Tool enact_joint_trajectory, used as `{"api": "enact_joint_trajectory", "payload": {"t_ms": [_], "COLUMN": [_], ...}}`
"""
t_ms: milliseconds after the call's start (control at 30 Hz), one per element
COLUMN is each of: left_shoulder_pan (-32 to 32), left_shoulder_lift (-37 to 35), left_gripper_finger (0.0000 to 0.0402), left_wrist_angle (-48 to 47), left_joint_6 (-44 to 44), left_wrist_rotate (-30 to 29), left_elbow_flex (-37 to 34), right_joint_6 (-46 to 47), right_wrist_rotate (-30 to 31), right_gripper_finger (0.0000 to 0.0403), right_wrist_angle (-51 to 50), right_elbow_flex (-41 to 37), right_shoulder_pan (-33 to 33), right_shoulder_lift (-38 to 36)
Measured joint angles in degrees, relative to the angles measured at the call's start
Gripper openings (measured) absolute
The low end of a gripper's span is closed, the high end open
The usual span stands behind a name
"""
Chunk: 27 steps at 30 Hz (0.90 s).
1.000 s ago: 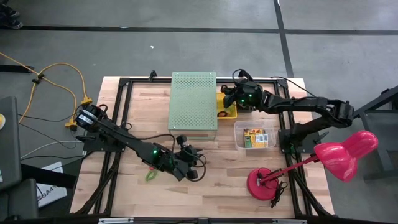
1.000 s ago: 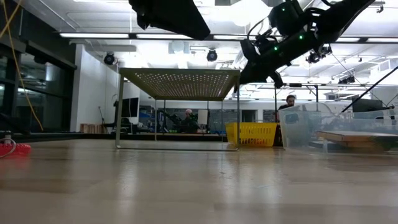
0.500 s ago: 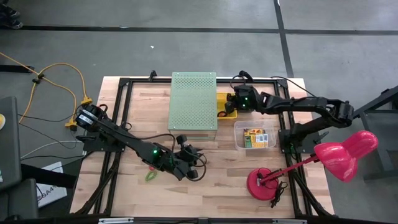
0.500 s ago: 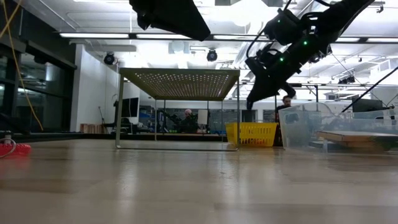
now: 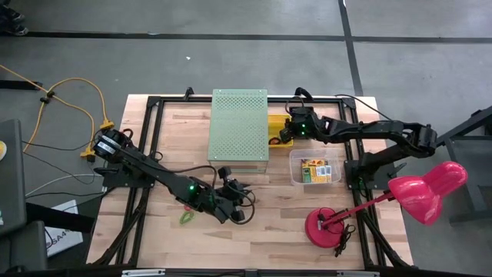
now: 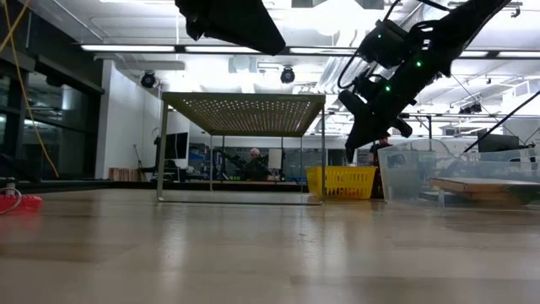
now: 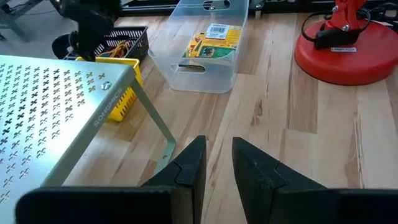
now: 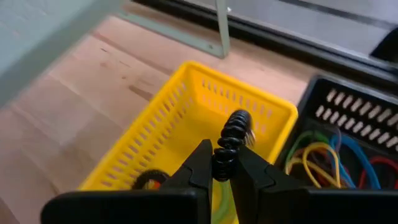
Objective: Pick & Place Office Desk Supplies
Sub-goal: Put the black spring keychain into the yellow bin
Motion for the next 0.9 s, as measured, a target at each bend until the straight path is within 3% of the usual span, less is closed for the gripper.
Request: {"api": "enact_joint_trajectory", "payload": {"t_ms": [567,900], "left_shoulder_pan": [0.0,0.0], "left_shoulder_lift": [0.0,0.0], "left_gripper_finger": [0.0075,0.0075], "left_wrist_angle": [0.0,-0.01], "left_joint_6": [0.02,0.02], "left_wrist_rotate": [0.01,0.01], "left_elbow_flex": [0.0,0.0], "right_joint_6": [1.14,1.01], "right_wrist_rotate": [-0.02,1.03], "right_gripper_finger": [0.0026,0.0081], "right_wrist_angle": [2.47,2.58], "right_elbow_flex": [-2.9,-2.9], "right_shoulder_pan": [0.0,0.0], "right_shoulder_lift": [0.02,0.0]}}
